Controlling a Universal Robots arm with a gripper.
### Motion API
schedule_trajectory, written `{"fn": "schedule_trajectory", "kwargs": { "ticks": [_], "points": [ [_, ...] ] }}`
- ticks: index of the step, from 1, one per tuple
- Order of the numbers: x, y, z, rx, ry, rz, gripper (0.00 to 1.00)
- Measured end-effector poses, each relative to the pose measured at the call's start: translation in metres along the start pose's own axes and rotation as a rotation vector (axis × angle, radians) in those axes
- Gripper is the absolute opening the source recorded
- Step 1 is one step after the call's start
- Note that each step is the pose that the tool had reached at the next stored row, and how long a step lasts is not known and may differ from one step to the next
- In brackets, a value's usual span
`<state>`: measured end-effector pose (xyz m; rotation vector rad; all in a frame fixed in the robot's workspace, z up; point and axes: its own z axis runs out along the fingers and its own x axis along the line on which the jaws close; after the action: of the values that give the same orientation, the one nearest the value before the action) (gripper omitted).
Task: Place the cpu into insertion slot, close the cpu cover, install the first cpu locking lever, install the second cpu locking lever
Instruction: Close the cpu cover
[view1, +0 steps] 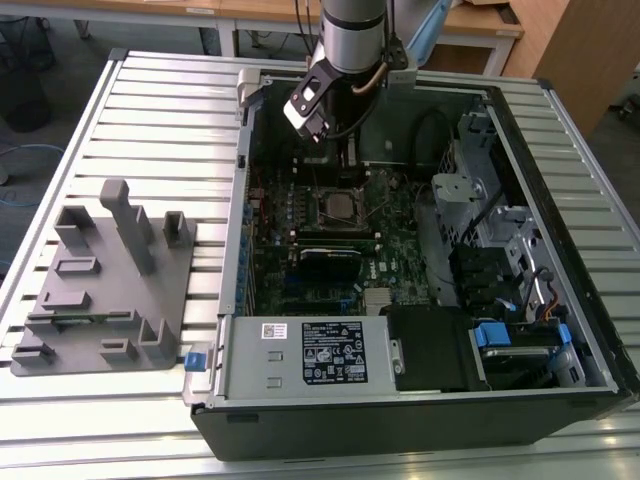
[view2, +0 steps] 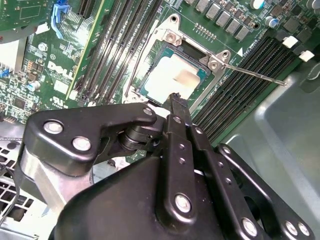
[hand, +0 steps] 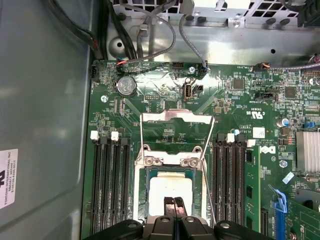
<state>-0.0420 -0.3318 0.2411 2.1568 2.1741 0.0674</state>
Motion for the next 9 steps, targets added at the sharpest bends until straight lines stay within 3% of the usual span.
{"fn": "schedule_trajectory", "kwargs": {
  "ticks": [9],
  "points": [
    [-0.0001,0.0004,-0.0042,0.0002,-0.0002,0.000,0.11]
  ]
}}
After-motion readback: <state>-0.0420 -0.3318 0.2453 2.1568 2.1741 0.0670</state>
